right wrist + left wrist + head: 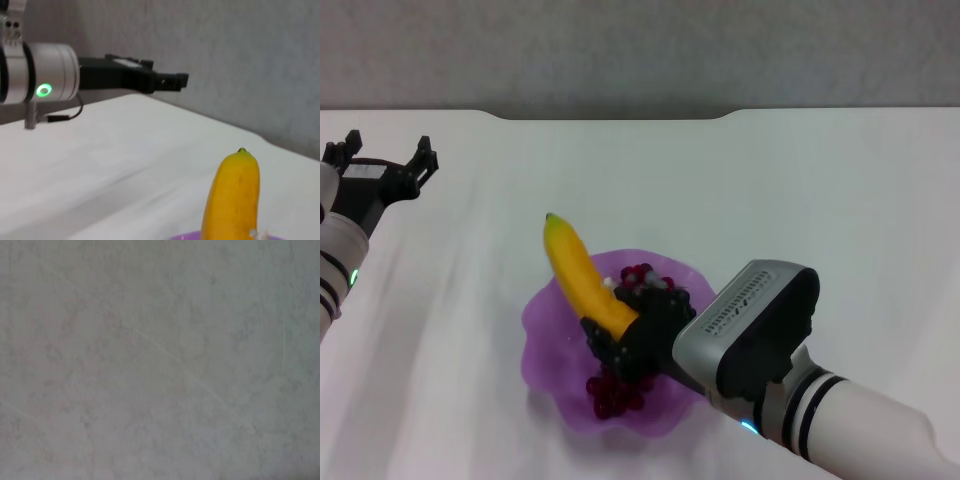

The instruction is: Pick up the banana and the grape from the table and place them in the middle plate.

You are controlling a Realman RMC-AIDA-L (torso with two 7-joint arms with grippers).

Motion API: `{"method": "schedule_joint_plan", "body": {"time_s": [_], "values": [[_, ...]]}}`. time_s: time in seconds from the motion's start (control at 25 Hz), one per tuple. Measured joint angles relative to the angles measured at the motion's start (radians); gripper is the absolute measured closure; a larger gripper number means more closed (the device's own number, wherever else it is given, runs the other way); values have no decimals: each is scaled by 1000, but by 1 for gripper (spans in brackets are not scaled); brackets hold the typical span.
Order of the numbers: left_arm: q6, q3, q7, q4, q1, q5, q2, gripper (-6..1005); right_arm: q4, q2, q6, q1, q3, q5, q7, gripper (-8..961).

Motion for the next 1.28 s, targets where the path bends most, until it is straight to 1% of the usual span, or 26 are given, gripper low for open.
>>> {"method": "schedule_joint_plan", "body": {"time_s": [0.36,0.88,1.0,1.28], "values": [[-1,0,-3,0,0,0,0,105,3,0,33,14,0,0,1,447],[-1,0,-4,-1,1,0,0,105,7,2,15,10,6,0,1,441],[-1,0,-4,-1,1,0,0,105,3,2,6,7,18,-3,0,208],[4,0,0,-2,5,0,0,105,-4,0,-98,4,63,-24,-11,184]]}}
